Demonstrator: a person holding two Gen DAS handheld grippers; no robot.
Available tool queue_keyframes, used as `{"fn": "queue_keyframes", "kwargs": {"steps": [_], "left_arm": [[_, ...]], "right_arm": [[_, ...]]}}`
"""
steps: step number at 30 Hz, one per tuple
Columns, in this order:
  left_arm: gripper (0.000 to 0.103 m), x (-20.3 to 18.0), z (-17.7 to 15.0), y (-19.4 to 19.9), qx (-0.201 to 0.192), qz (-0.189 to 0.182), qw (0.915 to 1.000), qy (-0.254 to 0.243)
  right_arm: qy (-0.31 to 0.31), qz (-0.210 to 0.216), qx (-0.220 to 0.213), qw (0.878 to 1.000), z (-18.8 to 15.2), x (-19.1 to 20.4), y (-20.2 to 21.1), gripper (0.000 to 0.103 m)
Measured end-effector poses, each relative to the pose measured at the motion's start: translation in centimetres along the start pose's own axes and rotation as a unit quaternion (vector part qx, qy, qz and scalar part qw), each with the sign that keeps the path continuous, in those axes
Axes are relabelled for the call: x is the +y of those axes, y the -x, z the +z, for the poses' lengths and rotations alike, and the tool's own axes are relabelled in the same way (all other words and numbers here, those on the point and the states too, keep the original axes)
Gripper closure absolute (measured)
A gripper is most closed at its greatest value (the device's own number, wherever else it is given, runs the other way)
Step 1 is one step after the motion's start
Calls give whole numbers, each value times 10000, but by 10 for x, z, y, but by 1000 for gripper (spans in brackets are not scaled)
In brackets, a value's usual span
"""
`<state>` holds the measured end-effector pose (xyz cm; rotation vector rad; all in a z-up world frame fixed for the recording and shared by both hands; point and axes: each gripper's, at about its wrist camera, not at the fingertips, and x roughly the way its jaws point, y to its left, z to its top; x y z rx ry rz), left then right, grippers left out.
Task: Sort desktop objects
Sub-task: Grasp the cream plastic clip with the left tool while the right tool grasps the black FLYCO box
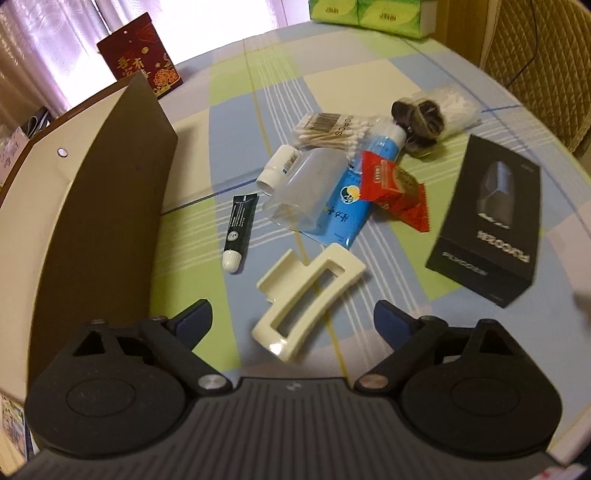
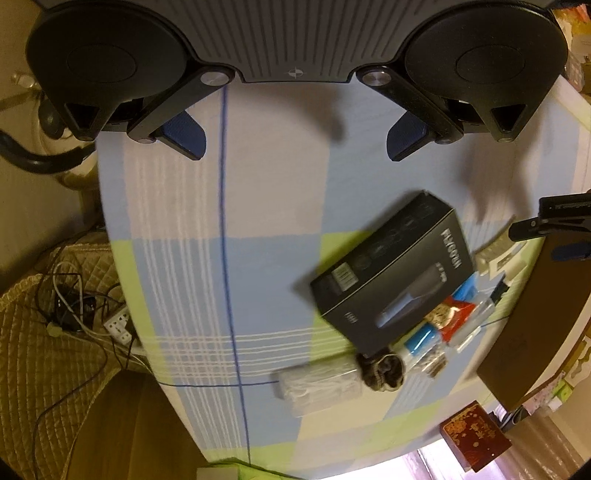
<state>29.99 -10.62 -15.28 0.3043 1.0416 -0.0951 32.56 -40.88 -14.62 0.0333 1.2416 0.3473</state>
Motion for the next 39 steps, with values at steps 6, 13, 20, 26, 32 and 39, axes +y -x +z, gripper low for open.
{"fn": "queue_keyframes", "kwargs": {"steps": [6,13,20,26,32,39], "left_arm": [[17,5,4,-12,-93,-41,9999,-89],[31,4,8,-18,-337,-363,9975,-499],[59,15,1,-18,-389,-701,9962,-348],[66,31,-8,-15,97,-445,9988,203],[67,50,-16,-13,369,-521,9960,626],[66,55,-18,-19,521,-644,9946,623]], "right_arm": [[-154,7,75,9999,7,-12,-6,2],[-274,-49,14,9996,10,0,-7,2],[-733,-211,-343,9965,3,29,1,2],[-1068,-189,-834,9906,2,65,10,2],[-1166,-260,-1079,9869,12,101,1,2],[-1348,-794,-1182,9806,42,127,-30,2]]}}
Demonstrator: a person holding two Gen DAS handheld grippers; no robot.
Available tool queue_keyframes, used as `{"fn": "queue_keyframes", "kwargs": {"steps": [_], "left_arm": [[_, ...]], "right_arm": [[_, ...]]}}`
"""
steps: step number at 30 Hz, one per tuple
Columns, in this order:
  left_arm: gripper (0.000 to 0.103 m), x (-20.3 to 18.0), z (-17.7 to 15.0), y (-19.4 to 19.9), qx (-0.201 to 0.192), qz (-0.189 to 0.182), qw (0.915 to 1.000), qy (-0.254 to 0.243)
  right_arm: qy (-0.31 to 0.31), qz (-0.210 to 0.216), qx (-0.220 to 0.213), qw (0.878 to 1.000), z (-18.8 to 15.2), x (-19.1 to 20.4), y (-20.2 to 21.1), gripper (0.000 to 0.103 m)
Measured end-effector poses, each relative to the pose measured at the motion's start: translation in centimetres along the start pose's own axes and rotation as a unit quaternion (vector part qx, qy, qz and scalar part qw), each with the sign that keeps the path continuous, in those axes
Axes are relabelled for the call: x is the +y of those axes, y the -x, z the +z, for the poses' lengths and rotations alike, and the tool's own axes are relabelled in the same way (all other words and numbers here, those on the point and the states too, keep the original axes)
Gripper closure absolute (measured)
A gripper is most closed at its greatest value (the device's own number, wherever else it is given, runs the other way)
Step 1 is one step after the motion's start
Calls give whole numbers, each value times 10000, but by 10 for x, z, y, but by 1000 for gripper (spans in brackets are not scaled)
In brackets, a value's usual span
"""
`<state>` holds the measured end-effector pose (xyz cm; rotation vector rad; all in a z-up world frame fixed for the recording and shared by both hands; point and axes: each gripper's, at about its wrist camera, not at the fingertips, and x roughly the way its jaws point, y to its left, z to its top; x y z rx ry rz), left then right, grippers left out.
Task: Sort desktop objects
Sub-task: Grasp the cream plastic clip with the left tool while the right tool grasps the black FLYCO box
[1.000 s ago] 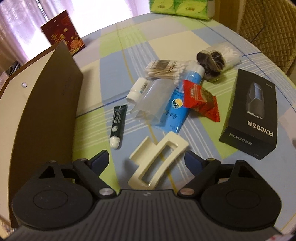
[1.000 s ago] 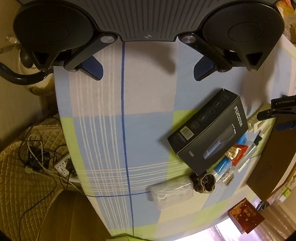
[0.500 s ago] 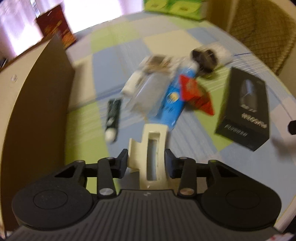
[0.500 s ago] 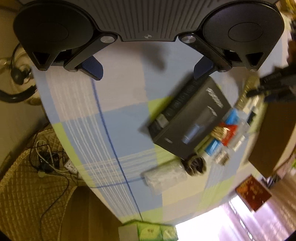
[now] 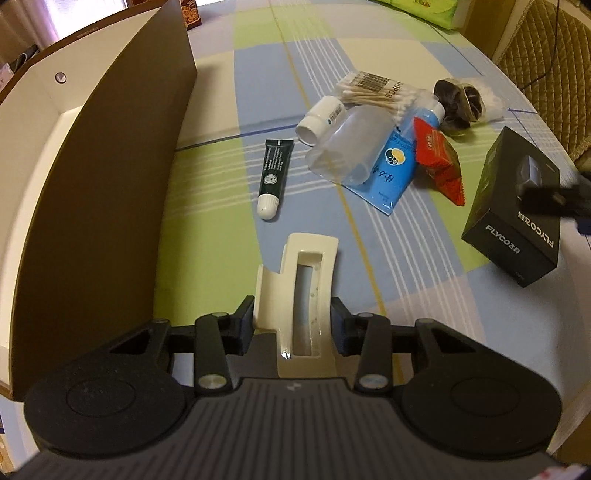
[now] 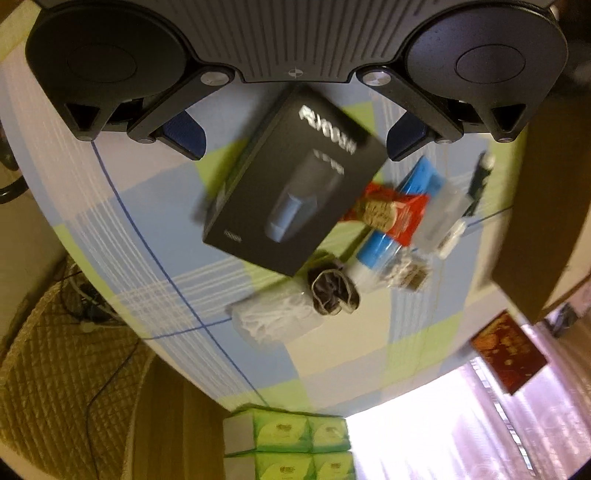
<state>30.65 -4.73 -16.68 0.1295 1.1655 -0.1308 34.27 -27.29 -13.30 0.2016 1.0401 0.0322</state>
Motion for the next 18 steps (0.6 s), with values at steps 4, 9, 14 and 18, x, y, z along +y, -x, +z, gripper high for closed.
{"fn": "queue_keyframes", "kwargs": {"steps": [4,9,14,18], "left_arm": [[66,2,2,-2,31,-43,10000,43],[66,3,2,-3,49,-54,10000,65],[66,3,3,-4,59,-49,9999,100],[64,3,4,-4,75,-63,9998,159]], "right_arm": [[103,-249,-28,9996,4,7,-18,2],[766,-351,-183,9963,3,6,-18,11],[1079,5,93,9941,5,-20,-10,21],[1521,-54,375,9876,-1,-40,-2,26]]}}
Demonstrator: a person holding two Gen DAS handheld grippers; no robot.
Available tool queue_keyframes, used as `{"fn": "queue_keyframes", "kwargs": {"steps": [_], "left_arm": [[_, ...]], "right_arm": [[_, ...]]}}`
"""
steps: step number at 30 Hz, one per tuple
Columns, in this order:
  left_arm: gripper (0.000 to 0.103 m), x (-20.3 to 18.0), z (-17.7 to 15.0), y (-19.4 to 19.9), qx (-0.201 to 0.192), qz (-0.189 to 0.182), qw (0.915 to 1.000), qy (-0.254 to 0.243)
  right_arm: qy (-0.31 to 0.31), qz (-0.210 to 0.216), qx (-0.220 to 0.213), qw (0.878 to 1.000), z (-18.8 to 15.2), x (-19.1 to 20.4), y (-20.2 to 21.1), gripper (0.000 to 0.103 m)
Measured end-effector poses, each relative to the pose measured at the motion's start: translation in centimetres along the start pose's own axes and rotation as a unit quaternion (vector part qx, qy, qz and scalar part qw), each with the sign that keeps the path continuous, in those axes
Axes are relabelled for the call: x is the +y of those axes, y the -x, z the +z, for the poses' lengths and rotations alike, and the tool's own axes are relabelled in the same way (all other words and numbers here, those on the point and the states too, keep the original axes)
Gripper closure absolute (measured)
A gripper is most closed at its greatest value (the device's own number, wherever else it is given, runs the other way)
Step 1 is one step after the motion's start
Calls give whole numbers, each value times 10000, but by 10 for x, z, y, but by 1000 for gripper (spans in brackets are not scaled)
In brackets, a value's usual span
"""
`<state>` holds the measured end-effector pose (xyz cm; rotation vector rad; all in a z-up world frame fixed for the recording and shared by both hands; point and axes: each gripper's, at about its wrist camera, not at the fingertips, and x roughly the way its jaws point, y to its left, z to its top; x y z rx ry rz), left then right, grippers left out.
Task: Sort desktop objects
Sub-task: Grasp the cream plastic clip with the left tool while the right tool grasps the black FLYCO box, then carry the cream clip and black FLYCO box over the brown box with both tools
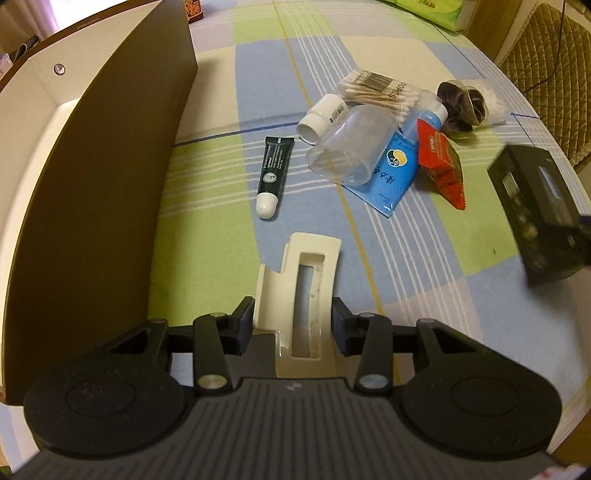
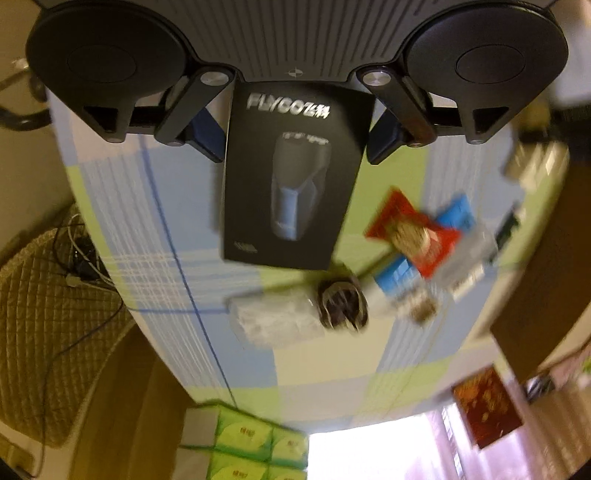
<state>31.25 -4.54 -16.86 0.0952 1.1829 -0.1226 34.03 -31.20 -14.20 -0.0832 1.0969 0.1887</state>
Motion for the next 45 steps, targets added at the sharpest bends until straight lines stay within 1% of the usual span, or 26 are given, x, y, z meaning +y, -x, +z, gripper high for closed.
{"fn": "queue_keyframes", "kwargs": {"steps": [2,5,6,9,11,12,15,19,25,29,32,34,38,41,45], "left_arm": [[61,-1,1,-1,7,-2,10000,22],[58,-4,2,-2,-7,42,10000,17],[58,-5,3,-3,-14,66,10000,10],[57,-8,5,-7,-45,138,9999,-3],[59,-9,6,-8,-72,149,9999,-34],[63,-9,6,-7,-95,163,9998,-45],[63,-10,4,-5,-111,233,9997,-39],[63,-13,-4,0,-139,154,9998,-1],[63,-18,-11,22,-323,-22,9994,148],[63,-20,-10,45,-535,-140,9981,258],[63,-17,-8,66,-761,-269,9960,392],[63,-13,-6,82,-931,-290,9941,467],[63,3,-4,116,-1291,-238,9892,653],[63,23,-5,138,-1522,-166,9846,845],[63,58,-6,162,-1761,79,9783,1085]], "right_arm": [[166,-61,95,9998,-5,-6,2,26],[194,11,-30,9998,-6,-11,5,26],[203,2,-66,9998,-5,-9,4,24],[168,5,-189,9997,-1,-5,-1,17],[180,-49,-199,9996,2,-3,-7,17],[180,-70,-200,9996,4,-4,-9,17],[209,-183,-115,9995,4,-5,-16,26],[305,-154,-103,9994,0,-5,-12,27],[250,213,-18,9995,-10,-4,3,27],[380,478,-186,9980,-9,7,24,27],[517,677,-360,9957,-1,21,40,27],[637,806,-487,9935,6,32,51,27],[894,1123,-759,9867,22,58,72,27],[1110,1430,-944,9789,33,86,86,27],[1351,1908,-1138,9656,46,133,100,27]]}}
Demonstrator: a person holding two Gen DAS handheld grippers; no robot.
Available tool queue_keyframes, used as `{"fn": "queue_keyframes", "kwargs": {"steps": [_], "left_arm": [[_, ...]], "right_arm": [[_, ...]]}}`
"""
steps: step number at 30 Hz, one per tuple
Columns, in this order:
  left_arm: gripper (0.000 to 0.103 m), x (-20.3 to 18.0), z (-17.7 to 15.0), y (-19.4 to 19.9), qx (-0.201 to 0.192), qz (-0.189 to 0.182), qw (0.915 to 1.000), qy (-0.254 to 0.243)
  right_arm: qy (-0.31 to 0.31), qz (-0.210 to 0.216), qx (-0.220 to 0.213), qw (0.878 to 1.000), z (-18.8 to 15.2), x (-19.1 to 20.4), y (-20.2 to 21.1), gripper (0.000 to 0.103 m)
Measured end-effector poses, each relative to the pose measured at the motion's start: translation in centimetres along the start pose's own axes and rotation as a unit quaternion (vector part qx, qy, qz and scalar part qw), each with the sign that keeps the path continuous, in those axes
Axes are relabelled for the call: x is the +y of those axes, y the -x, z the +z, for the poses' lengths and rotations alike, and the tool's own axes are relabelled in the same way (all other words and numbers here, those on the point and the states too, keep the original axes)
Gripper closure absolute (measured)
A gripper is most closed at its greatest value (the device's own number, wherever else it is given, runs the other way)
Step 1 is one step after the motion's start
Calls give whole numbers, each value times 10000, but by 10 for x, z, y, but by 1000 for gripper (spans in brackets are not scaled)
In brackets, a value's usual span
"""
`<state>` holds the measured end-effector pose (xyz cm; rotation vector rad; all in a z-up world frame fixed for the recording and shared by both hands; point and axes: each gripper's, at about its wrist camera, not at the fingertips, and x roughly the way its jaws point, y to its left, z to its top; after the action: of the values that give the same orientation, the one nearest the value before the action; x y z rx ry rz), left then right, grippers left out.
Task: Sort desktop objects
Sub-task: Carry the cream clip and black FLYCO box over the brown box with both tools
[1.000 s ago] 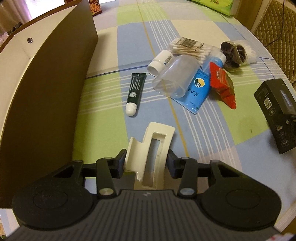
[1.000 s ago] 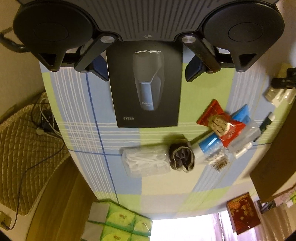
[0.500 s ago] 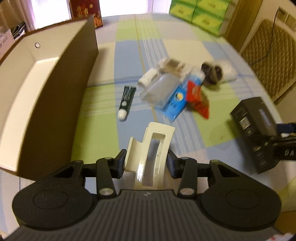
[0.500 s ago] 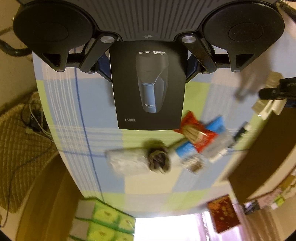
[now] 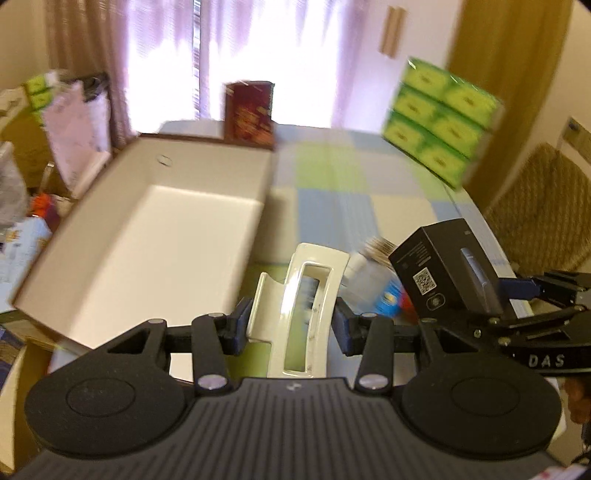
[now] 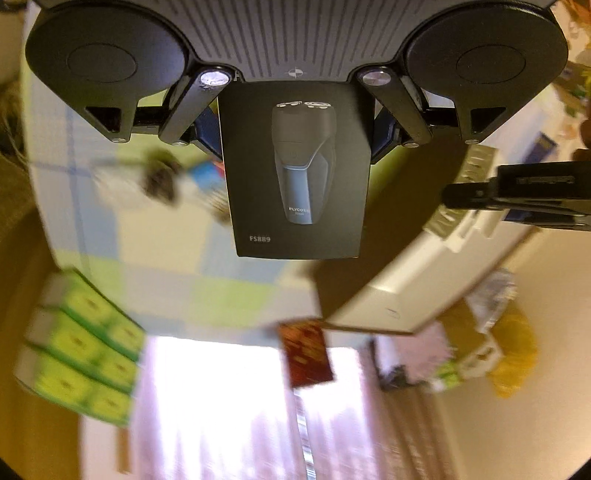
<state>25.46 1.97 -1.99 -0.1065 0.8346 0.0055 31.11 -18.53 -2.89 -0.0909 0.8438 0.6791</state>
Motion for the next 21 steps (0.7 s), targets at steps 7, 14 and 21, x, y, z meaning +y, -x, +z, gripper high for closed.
{"fn": "queue_keyframes", "kwargs": {"steps": [7,14,21], "left_arm": [[63,73,20,8,-179,498,9981,314],[63,152,30,-16,29,660,9939,878],[63,189,31,-48,362,686,9919,1008]], "right_arm": [[379,623,-190,9972,39,78,-40,27],[533,674,-104,9962,68,138,-106,27],[678,375,239,9967,72,160,-163,27]]}}
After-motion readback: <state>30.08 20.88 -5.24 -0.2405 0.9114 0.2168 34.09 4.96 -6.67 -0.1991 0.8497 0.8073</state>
